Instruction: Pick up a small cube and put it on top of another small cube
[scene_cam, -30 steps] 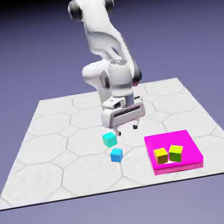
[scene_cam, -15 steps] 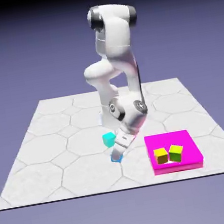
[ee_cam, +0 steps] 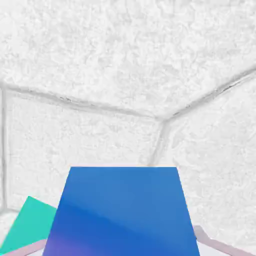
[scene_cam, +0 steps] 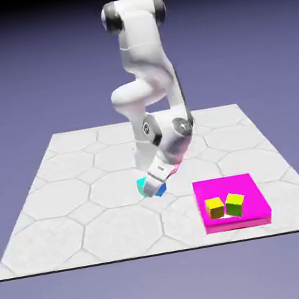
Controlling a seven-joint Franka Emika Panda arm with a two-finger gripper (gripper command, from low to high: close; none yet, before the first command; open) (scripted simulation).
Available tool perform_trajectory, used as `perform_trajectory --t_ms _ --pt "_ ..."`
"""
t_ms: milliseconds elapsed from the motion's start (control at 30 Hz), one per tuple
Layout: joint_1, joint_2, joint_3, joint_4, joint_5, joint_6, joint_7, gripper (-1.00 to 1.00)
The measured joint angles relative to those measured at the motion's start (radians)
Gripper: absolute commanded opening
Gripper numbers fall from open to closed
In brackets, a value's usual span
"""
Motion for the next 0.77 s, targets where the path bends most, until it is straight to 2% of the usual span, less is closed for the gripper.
perform_trajectory --t_ms 400,467,667,700,767 --pt "-0.436 -0.285 0.339 -0.173 0.168 -0.17 0.178 -1.0" --pt "-0.454 -0.297 0.353 -0.181 0.175 -0.177 0.186 -1.0" --pt "-0.487 -0.091 0.316 -0.239 0.06 0.084 0.258 -1.0" --pt "-0.488 -0.085 0.315 -0.241 0.057 0.091 0.26 1.0" --pt "-0.488 -0.085 0.316 -0.241 0.054 0.091 0.261 1.0"
